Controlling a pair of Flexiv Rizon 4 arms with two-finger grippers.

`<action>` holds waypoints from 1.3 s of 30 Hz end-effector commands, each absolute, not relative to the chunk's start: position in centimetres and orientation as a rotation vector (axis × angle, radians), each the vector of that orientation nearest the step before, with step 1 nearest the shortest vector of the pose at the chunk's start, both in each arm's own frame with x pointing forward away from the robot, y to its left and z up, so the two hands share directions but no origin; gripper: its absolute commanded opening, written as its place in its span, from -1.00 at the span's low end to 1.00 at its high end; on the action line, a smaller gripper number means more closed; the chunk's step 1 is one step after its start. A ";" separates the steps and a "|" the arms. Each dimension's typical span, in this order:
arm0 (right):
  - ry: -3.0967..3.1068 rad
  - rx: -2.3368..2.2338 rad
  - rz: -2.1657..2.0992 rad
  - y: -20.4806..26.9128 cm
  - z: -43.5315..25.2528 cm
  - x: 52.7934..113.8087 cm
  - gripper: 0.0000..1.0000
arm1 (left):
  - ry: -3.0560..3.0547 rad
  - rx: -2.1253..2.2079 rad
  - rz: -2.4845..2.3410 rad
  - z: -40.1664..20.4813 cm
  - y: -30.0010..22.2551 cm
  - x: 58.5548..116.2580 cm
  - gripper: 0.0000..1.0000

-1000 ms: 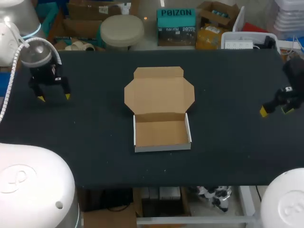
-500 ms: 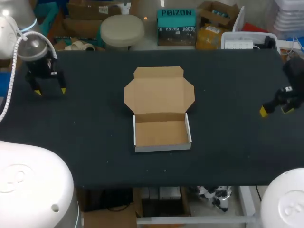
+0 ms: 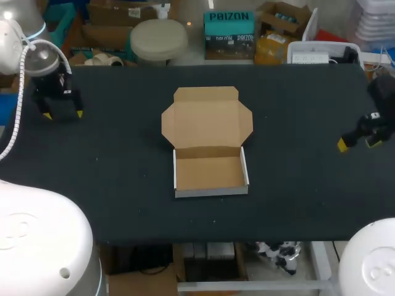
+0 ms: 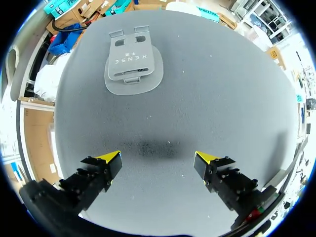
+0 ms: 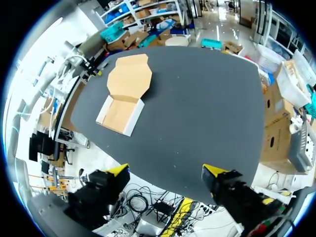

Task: Assemble the packaging by folding the flat box into shape, placing the metal phone stand inside, and closing the box properly

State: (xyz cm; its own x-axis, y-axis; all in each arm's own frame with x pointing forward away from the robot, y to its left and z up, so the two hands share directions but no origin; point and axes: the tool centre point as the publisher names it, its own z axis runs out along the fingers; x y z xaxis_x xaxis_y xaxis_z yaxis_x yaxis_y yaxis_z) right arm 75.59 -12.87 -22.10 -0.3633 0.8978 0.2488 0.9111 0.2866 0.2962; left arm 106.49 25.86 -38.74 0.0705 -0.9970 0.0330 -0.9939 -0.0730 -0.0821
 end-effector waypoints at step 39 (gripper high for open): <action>-2.491 -1.752 -0.604 -12.9 -21.9 75.5 1.00 | 2.141 -2.319 -0.110 -40.0 27.2 111.6 1.00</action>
